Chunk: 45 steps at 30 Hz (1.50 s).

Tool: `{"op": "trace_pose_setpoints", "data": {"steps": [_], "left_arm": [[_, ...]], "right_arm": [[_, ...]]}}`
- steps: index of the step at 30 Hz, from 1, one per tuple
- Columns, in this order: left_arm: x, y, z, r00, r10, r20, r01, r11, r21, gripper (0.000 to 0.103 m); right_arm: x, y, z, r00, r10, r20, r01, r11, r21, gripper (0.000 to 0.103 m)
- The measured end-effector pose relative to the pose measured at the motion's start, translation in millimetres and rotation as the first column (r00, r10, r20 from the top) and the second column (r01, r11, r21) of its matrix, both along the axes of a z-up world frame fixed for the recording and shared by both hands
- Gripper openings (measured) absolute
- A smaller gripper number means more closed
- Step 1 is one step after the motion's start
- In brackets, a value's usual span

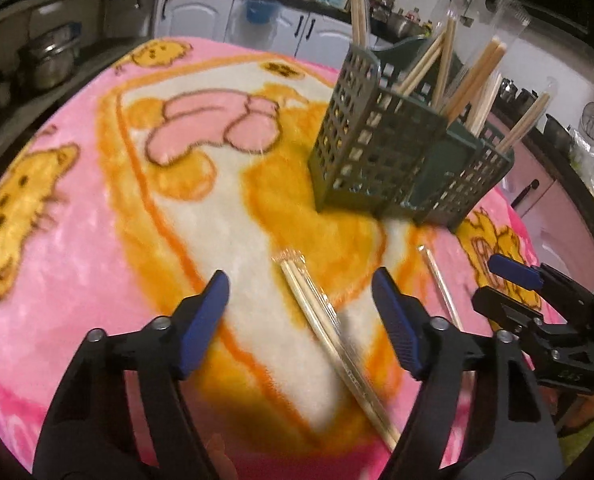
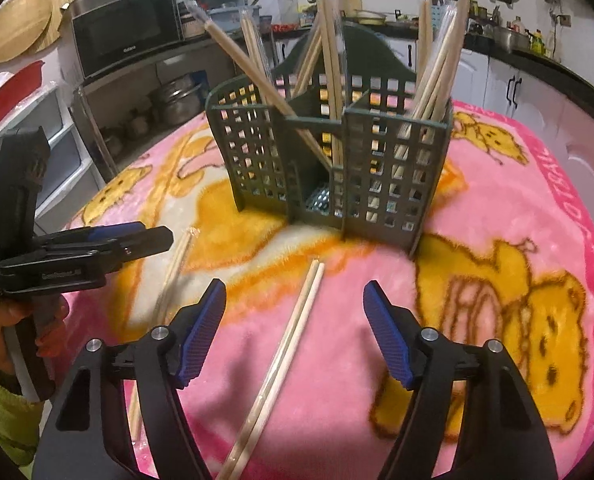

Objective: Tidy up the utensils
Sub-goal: 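Lower both tools to the loose chopsticks and close each on one, then lift both held chopsticks upright and carry them above the green basket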

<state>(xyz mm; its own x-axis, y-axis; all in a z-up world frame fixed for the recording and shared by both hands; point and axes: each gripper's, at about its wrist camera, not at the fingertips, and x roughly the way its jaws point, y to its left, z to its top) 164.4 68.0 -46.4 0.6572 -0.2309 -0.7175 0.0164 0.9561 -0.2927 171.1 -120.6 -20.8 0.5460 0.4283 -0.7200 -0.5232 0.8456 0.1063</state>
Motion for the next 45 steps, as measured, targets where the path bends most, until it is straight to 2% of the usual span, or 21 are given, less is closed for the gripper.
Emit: {"op": "trace_pose_setpoints", "data": {"steps": [3,5,11,16,22,24,29,32,35,45], "left_arm": [[6.3,-2.3,-8.9,0.999,-0.028,-0.029,0.026,0.999,-0.04,0.051],[11.8,-2.6,-15.9,0.998,-0.032,-0.055,0.029,0.998,-0.056,0.051],[20.0,-6.1,-17.6,0.998,-0.023,-0.06,0.021,0.999,-0.034,0.049],[28.4,-6.5,-17.5,0.998,-0.014,-0.064,0.014,1.0,0.0,0.038],[40.5,-3.7,-18.3,0.997,0.012,-0.072,-0.008,0.999,0.053,0.016],[43.0,-3.6,-18.3,0.997,0.013,-0.074,-0.008,0.998,0.064,0.013],[45.7,-0.1,-16.1,0.997,0.011,-0.076,-0.007,0.998,0.056,0.006],[43.4,0.4,-9.1,0.998,0.002,-0.059,0.0,1.0,0.027,0.005],[36.8,-4.1,4.2,1.0,-0.01,-0.018,0.011,1.0,0.028,0.005],[8.6,-22.0,66.6,0.989,-0.061,0.138,0.059,0.998,0.018,0.003]], "right_arm": [[7.6,5.7,-8.6,1.0,0.006,-0.029,-0.006,1.0,-0.019,0.061],[13.3,9.2,-13.1,0.999,0.005,-0.049,-0.006,1.0,-0.027,0.06],[31.9,18.8,-22.3,0.996,-0.01,-0.09,0.005,0.998,-0.06,0.057],[44.6,25.1,-32.8,0.991,-0.033,-0.126,0.023,0.997,-0.08,0.052],[46.7,28.2,-34.0,0.994,-0.04,-0.103,0.029,0.994,-0.106,0.032],[47.4,27.8,-33.7,0.994,-0.042,-0.1,0.032,0.994,-0.1,0.019],[47.7,19.6,-28.2,0.992,-0.044,-0.115,0.037,0.998,-0.057,0.01],[43.7,14.0,-19.5,0.993,-0.035,-0.109,0.032,0.999,-0.022,0.009],[36.1,10.7,-7.7,0.996,-0.017,-0.087,0.018,1.0,0.014,0.009],[3.9,-6.6,43.5,0.999,0.011,0.045,-0.016,0.993,0.118,0.007]]}}
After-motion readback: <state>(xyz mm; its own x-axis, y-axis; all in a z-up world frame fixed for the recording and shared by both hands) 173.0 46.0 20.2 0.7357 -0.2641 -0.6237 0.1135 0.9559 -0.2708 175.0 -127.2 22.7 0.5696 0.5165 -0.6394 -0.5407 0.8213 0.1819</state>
